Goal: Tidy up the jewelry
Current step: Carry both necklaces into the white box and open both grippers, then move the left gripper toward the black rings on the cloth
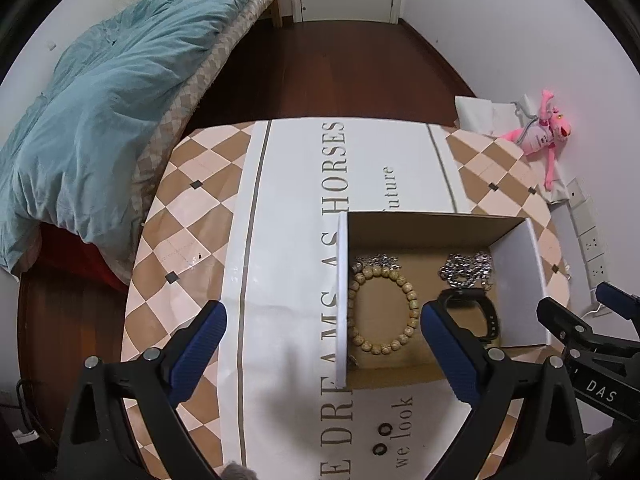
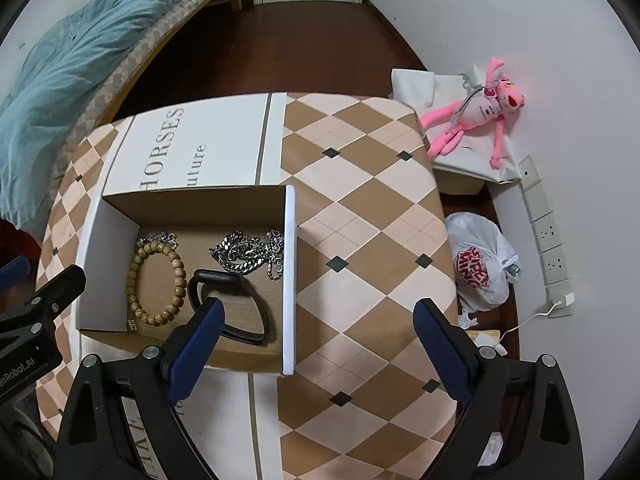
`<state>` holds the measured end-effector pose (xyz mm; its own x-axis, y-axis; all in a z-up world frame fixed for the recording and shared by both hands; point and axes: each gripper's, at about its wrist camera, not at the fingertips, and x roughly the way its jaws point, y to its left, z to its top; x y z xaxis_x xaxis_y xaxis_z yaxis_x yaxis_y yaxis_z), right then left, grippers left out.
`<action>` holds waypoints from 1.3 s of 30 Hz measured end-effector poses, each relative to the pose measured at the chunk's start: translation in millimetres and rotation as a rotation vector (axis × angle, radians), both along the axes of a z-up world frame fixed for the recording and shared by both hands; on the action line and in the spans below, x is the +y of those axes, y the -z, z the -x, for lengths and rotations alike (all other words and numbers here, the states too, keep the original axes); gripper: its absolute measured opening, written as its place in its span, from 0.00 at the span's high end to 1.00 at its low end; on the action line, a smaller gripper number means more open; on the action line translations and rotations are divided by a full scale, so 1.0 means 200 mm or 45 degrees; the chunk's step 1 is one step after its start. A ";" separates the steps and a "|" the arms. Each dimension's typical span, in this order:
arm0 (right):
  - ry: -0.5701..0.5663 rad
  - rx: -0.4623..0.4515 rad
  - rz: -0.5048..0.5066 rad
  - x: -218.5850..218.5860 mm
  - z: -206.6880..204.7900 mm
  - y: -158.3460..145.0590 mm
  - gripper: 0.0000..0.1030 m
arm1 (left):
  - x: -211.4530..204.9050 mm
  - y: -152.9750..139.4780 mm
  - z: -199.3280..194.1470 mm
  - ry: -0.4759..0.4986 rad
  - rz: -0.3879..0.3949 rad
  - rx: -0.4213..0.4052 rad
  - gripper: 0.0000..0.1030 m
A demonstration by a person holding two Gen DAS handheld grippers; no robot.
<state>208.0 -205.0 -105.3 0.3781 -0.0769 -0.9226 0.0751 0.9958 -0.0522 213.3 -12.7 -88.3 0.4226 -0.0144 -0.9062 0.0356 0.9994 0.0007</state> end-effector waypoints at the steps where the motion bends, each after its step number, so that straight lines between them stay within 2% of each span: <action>1: 0.002 -0.010 0.006 0.00 0.01 -0.02 0.06 | 0.00 -0.01 0.01 0.000 0.000 -0.007 0.04; 15: 0.034 -0.243 0.036 0.00 0.35 -0.39 0.06 | -0.01 -0.34 0.30 -0.010 0.020 -0.175 0.04; 22: 0.045 -0.337 0.021 0.01 0.52 -0.55 0.06 | -0.01 -0.51 0.45 0.022 0.022 -0.272 0.04; 27: 0.066 -0.384 -0.004 0.00 0.63 -0.63 0.06 | -0.02 -0.58 0.53 0.059 0.036 -0.293 0.04; 31: 0.083 -0.388 -0.033 -0.02 0.68 -0.64 0.06 | -0.02 -0.58 0.57 0.055 0.037 -0.295 0.04; 34: 0.086 -0.352 -0.064 -0.03 0.70 -0.58 0.06 | 0.00 -0.51 0.59 0.027 0.006 -0.272 0.04; 39: 0.051 -0.217 -0.144 0.02 0.70 -0.31 0.06 | 0.06 -0.30 0.61 -0.020 -0.078 -0.212 0.04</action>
<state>67.0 -201.9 -42.6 0.5284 0.0054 -0.8490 0.1132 0.9906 0.0768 90.9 -1.5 -29.1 0.5666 0.0464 -0.8227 0.0143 0.9977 0.0661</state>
